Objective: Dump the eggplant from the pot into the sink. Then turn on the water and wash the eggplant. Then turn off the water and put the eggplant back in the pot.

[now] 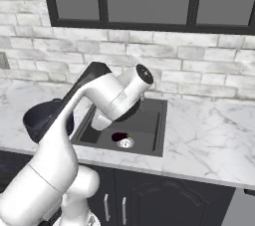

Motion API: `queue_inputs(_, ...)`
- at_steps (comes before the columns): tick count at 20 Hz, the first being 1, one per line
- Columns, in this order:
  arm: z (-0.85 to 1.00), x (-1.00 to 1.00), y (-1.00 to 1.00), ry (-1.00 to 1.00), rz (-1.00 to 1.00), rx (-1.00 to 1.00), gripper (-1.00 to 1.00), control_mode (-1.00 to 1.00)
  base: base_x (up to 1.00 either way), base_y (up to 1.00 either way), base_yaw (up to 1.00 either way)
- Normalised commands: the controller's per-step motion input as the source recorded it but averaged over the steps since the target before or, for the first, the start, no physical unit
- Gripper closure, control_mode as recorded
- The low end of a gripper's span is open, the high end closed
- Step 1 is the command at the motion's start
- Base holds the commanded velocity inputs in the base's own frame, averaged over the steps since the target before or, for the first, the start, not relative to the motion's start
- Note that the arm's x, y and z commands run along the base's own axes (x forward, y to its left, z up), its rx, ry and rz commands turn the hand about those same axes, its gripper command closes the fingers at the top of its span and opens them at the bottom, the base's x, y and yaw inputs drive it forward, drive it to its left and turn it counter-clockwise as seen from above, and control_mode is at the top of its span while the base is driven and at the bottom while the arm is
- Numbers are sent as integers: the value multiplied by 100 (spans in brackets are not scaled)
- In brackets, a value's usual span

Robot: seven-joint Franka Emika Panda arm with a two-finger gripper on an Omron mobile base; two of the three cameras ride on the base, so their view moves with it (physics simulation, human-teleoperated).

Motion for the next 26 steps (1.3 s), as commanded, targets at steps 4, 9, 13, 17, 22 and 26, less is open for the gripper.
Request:
queue_inputs(4,0,33,-76,0,0,44,-100,-100,0,0,0)
queue_inputs(9,0,54,-52,-1,3,31,-100,-100,0,0,0)
queue_inputs(13,0,43,-13,-27,22,5,-100,-100,0,0,0)
queue_inputs(17,0,20,0,-52,37,-9,-100,-100,0,0,0)
queue_inputs(22,-6,37,0,-50,32,-13,-100,-100,0,0,0)
queue_inputs(26,-16,50,-3,-48,24,-13,-100,-100,0,0,0)
